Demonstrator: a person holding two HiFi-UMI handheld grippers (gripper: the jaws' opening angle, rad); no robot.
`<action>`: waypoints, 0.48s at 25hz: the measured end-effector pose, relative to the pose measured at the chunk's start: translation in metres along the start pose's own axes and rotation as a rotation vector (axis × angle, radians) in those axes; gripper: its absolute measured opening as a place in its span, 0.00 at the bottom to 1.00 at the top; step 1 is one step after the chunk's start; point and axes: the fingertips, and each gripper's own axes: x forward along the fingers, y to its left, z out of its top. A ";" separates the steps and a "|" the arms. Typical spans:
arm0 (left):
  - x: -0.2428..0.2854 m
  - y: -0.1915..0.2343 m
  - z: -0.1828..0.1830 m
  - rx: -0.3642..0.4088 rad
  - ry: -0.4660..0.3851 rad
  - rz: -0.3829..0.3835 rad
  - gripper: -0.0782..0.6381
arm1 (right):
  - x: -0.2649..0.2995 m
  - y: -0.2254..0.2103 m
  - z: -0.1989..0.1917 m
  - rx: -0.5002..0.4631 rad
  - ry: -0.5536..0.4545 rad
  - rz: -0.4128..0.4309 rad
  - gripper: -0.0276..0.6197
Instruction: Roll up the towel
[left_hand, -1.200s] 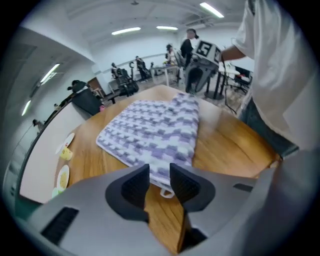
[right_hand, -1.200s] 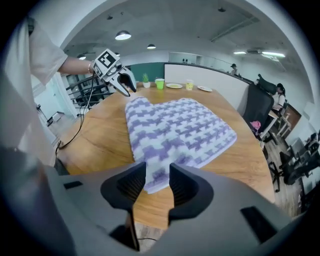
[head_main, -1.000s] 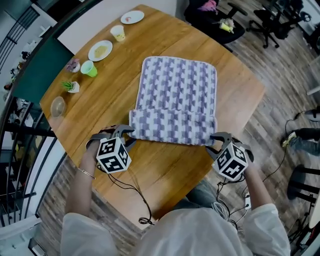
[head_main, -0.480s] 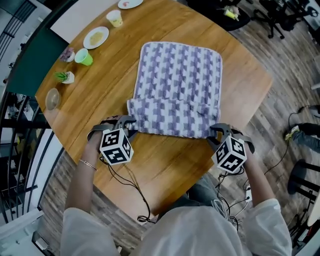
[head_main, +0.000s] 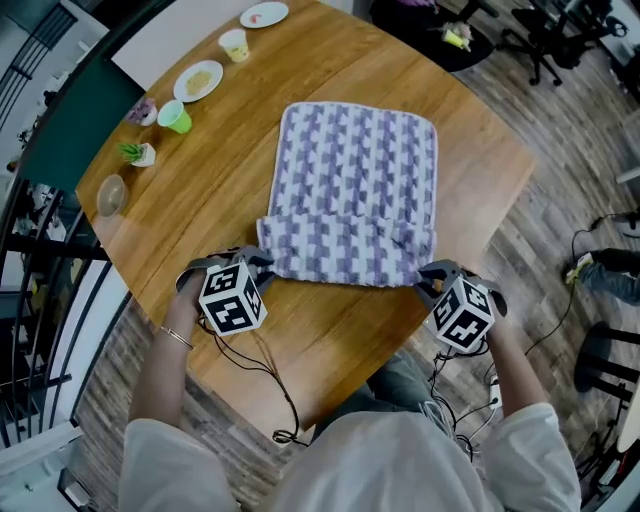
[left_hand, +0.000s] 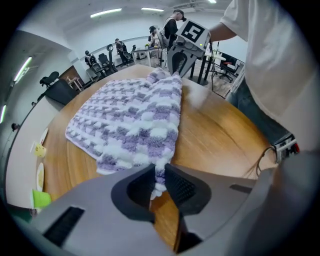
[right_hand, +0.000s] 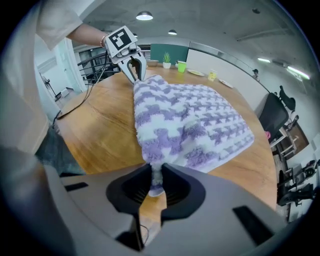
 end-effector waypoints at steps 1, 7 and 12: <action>-0.003 0.013 -0.003 0.009 0.000 -0.034 0.19 | 0.000 -0.007 0.009 0.017 0.005 0.033 0.12; -0.037 0.038 0.009 -0.016 -0.038 -0.130 0.19 | -0.033 -0.015 0.024 0.068 -0.004 0.153 0.12; -0.051 0.096 0.028 -0.030 -0.041 -0.078 0.19 | -0.054 -0.053 0.045 0.121 -0.036 0.153 0.12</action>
